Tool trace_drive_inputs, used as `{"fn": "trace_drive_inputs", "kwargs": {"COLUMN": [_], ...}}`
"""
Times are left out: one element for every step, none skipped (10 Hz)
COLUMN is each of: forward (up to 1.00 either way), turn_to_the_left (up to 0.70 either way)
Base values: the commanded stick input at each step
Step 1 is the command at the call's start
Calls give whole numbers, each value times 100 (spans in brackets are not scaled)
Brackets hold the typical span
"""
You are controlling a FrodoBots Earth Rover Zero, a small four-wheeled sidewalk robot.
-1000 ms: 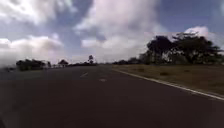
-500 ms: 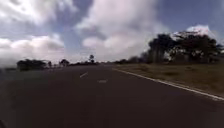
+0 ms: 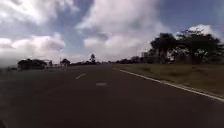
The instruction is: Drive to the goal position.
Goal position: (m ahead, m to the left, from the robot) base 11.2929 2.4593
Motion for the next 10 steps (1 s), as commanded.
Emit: {"fn": "trace_drive_inputs", "kwargs": {"forward": [100,100,100,100,100,100,100,100,100,100], "turn_to_the_left": [0,0,0,0,0,0,0,0,0,0]}}
